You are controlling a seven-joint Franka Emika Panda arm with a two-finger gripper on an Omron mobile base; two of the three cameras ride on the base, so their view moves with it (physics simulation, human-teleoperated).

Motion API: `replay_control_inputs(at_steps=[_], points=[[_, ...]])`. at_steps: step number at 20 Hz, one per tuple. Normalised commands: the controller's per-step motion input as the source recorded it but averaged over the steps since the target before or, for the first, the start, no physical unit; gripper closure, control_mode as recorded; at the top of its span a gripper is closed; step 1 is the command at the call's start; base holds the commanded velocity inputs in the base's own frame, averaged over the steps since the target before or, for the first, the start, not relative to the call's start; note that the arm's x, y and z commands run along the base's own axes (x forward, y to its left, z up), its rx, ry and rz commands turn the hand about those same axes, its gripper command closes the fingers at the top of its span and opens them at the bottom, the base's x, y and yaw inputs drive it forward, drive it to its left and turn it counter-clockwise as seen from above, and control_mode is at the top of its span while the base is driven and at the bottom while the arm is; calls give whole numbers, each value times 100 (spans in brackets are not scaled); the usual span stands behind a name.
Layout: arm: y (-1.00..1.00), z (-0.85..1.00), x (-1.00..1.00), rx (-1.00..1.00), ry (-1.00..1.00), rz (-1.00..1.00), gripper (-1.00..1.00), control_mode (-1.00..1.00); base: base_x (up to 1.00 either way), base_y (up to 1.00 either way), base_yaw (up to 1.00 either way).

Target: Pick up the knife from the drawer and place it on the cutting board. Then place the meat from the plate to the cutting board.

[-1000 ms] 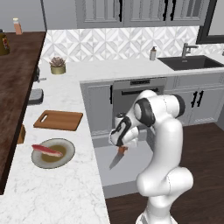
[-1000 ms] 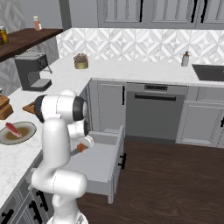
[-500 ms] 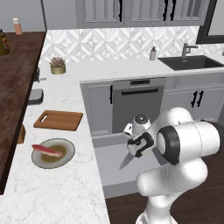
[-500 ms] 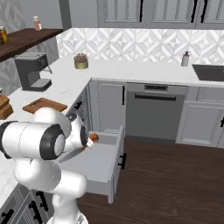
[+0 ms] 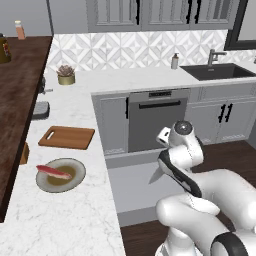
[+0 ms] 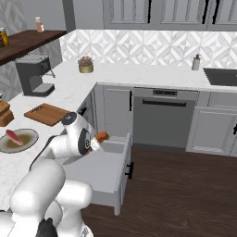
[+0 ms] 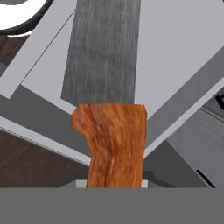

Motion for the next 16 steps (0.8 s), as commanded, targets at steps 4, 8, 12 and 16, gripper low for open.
replay_control_inputs(at_steps=[4, 8, 12, 16], points=[[-17, 88, -61, 11, 16, -3, 100, -100, 0, 0, 0], [-10, 22, -22, 16, 8, 0, 100, -100, 0, 0, 0], [0, 0, 0, 6, 0, 0, 100, -100, 0, 0, 0], [0, 0, 0, 0, 0, 0, 100, -100, 0, 0, 0]])
